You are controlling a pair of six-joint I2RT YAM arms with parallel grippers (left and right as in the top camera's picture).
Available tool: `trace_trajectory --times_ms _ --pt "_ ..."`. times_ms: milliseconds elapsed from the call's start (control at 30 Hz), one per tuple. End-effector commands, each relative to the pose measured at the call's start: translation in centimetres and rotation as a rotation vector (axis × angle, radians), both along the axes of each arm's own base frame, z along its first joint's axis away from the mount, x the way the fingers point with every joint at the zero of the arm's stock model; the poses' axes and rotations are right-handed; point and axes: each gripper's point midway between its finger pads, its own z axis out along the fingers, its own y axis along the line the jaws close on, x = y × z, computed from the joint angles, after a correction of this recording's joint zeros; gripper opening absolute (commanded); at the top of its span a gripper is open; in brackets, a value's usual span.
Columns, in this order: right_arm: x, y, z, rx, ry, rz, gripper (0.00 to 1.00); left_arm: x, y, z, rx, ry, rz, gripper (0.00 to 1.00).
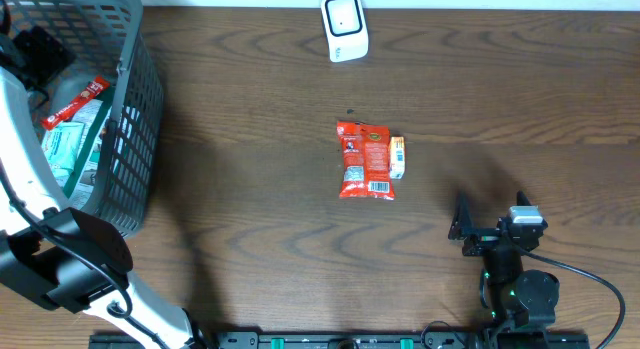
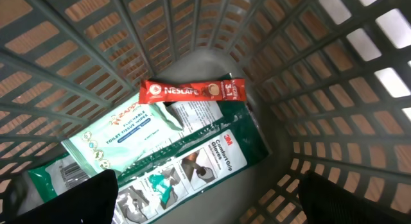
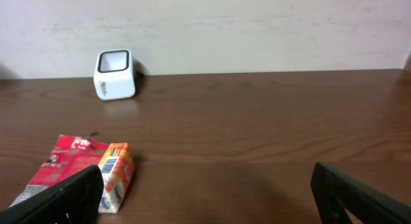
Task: Scan the item barcode
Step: 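Reach the left gripper down onto the green tissue-wipes pack and grasp it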
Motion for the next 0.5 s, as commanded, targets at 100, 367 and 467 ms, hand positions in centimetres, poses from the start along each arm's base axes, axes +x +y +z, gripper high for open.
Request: trace_trajectory --times_ms 100,367,467 --pt "0.0 -0.2 -0.1 -0.011 0.001 -0.005 0.99 -0.5 0.3 -3.7 -0.015 0.091 0.005 0.91" --pt "0.0 -0.2 -0.1 -0.011 0.001 -0.005 0.99 -1.6 2.3 -10.3 0.019 0.292 0.055 0.91" --pt "0.0 -0.2 -0.1 -0.011 0.001 -0.005 0.99 -1.8 2.2 -12.3 -0.001 0.338 0.045 0.91"
